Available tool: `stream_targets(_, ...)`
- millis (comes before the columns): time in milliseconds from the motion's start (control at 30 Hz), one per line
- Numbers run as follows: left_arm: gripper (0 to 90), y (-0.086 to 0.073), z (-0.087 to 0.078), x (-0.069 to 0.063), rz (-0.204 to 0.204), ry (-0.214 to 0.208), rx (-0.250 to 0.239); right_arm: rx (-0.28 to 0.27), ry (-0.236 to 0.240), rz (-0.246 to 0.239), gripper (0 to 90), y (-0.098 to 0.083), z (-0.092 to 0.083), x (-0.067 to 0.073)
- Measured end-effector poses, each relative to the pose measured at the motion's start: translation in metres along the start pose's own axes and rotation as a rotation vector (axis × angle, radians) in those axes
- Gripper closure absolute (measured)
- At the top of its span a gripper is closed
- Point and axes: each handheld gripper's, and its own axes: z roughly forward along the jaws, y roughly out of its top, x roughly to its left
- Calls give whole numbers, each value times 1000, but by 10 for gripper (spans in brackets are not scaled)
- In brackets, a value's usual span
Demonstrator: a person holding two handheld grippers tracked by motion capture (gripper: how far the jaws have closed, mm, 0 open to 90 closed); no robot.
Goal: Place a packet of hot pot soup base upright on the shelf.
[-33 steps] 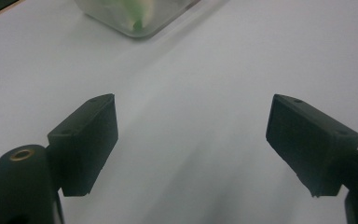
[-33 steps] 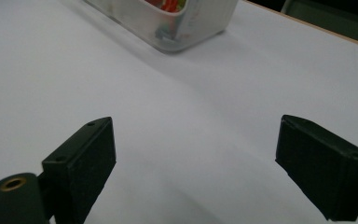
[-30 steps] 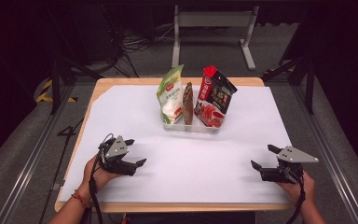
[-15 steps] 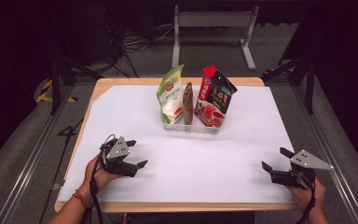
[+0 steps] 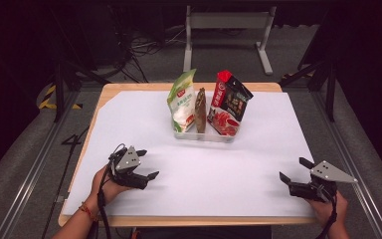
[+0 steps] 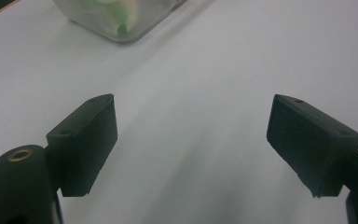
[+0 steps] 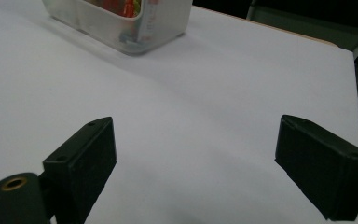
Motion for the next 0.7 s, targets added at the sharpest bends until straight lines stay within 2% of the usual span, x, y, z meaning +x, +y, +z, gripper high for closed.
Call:
stream_targets(267, 170, -3, -6, 1, 4, 12, -9, 0, 13, -14, 129, 4, 3, 7)
stream_targets(700, 170, -1, -2, 1, 7, 10, 5, 11, 7, -8, 126, 2, 3, 5)
